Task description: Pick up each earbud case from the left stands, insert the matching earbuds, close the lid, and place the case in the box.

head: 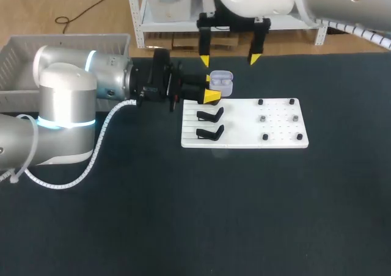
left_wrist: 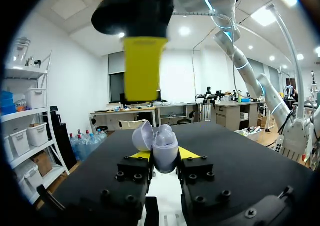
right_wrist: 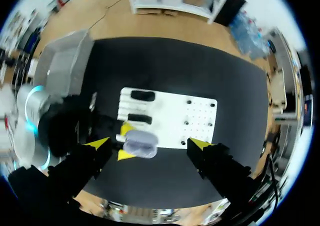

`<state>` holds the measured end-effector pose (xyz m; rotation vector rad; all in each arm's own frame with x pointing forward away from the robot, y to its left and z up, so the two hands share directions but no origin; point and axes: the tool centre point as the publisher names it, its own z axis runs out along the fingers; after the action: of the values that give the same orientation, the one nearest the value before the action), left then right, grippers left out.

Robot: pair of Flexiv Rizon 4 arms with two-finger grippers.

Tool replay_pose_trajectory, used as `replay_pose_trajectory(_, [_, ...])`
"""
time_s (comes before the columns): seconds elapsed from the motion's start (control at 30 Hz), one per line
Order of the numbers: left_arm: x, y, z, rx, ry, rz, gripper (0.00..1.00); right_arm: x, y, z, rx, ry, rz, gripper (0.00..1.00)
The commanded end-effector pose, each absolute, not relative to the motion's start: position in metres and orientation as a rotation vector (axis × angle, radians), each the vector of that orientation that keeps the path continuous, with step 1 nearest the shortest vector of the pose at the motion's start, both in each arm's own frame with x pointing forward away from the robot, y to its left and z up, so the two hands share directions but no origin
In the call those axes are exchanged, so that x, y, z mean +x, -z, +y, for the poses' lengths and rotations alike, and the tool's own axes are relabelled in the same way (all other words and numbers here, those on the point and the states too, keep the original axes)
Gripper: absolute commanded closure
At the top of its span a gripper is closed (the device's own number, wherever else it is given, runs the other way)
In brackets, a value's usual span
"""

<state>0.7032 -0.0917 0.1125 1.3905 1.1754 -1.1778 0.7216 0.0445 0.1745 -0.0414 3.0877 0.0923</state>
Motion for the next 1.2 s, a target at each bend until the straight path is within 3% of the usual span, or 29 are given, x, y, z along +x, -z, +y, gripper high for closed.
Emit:
replay_pose_trajectory(0.03, [0.702,-0.112,-0.091,1.388,1.173,1.175,1.00,0.732,-0.167,0.039,0.289,-0.078,3.060,0.00])
replay_pose_trajectory(0.43, [0.702,-0.112,-0.091,1.388,1.173,1.175,1.00,0.749,-0.146,0.023,0.392,-0.073,3.092,0.00])
replay_pose_trajectory(1.2, [0.702,-0.112,-0.091,1.388,1.173,1.175,1.00,0.704,-0.143,0.018,0.351,-0.037,3.151,0.00])
